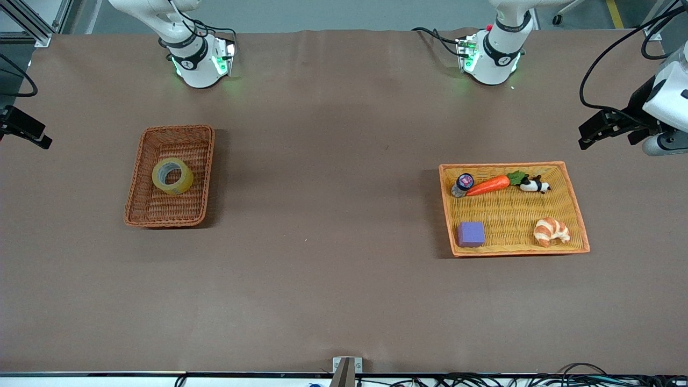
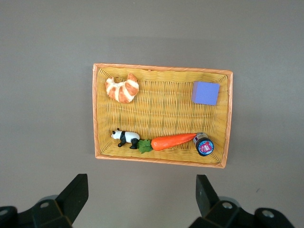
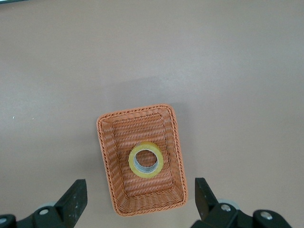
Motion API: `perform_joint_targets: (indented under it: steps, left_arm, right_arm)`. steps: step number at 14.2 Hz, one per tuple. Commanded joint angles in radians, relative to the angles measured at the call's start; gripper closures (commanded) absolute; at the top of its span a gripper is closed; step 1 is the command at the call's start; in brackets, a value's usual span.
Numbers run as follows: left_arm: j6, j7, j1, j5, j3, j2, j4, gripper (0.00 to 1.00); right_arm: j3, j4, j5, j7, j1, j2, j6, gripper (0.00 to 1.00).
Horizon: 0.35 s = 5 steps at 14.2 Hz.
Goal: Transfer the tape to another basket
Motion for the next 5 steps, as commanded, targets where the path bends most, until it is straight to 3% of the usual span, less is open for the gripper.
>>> perform_joint_targets:
  steps: [1, 5]
  left_arm:
    - [-0.002, 0.014, 0.006, -0.019, -0.002, 0.009, 0.021, 0.00]
    - [-0.002, 0.008, 0.005, -0.050, -0.002, 0.011, 0.021, 0.00]
  right_arm:
    - [-0.010, 0.022, 0.022, -0.018, 0.006, 0.007, -0.020, 0.00]
    - [-0.010, 0.020, 0.022, -0.018, 0.004, 0.007, -0.020, 0.00]
